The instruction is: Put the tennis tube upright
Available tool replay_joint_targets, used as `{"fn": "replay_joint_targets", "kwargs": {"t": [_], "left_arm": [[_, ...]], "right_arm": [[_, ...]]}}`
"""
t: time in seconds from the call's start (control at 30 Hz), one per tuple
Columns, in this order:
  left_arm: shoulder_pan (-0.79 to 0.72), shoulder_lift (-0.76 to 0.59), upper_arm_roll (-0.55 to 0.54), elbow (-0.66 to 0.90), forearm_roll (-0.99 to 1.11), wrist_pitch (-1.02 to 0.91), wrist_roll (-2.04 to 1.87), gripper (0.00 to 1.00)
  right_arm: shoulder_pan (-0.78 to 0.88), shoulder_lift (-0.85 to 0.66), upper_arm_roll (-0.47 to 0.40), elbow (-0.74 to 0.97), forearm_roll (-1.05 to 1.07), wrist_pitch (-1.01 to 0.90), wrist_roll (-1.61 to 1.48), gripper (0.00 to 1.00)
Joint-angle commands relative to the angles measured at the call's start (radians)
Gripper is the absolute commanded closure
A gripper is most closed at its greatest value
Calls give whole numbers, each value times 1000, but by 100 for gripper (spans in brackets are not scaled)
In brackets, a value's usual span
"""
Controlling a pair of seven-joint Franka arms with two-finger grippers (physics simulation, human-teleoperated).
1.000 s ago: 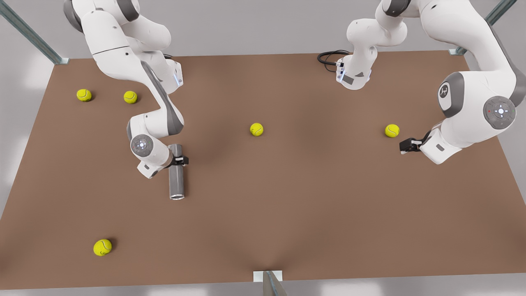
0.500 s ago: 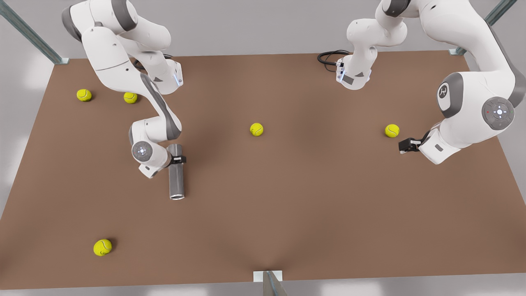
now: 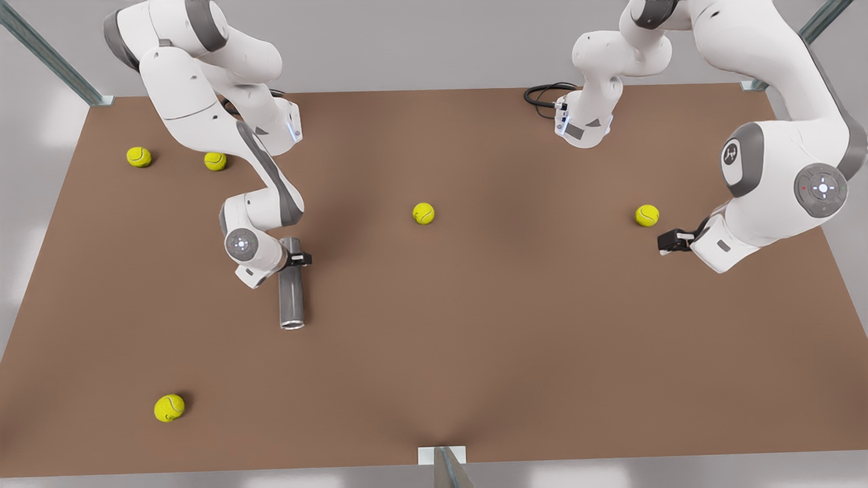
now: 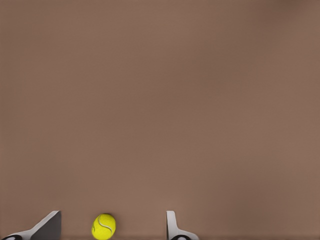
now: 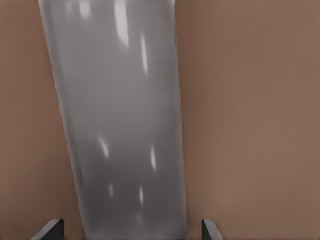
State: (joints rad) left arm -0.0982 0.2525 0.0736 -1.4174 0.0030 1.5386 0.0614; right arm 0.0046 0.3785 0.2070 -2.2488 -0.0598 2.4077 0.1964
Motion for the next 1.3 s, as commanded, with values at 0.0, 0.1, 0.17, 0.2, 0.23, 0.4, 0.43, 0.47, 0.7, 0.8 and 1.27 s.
{"fn": "replay_joint_targets", "kwargs": {"t": [0.0, 0.1, 0.17, 0.2, 0.23, 0.4, 0.43, 0.47, 0.7, 0.8, 1.27], "left_arm": [[0, 1, 0, 0, 0, 0, 0, 0], [2, 2, 0, 0, -1, 2, 0, 0], [0, 2, 0, 0, -1, 3, 0, 0], [0, 2, 0, 0, -1, 3, 0, 0], [0, 2, 0, 0, -1, 3, 0, 0], [0, 4, 0, 0, -1, 3, 0, 0], [2, 4, 0, 0, -1, 3, -2, 0], [2, 5, 0, 0, -1, 3, -2, 0], [2, 10, 0, 0, -1, 3, -2, 0], [2, 10, 0, 0, -1, 2, -3, 0], [2, 10, 0, -2, -1, 2, -3, 0]], "right_arm": [[0, 2, 0, 0, 0, 2, 0, 0], [0, 14, 0, 2, 0, 16, 0, 0], [0, 22, 0, 3, 0, 21, 0, 0], [0, 22, -1, 2, 0, 21, 0, 0], [2, 23, 0, 3, 0, 21, 0, 0], [-2, 34, 0, 9, 0, 21, -3, 19], [-3, 34, 0, 11, 0, 21, -3, 21], [-2, 34, 0, 11, 0, 21, -3, 22], [-2, 34, 0, 11, 0, 21, -3, 23], [-2, 36, 0, 11, 0, 21, -3, 22], [5, 34, 0, 26, 0, 8, -5, 20]]}}
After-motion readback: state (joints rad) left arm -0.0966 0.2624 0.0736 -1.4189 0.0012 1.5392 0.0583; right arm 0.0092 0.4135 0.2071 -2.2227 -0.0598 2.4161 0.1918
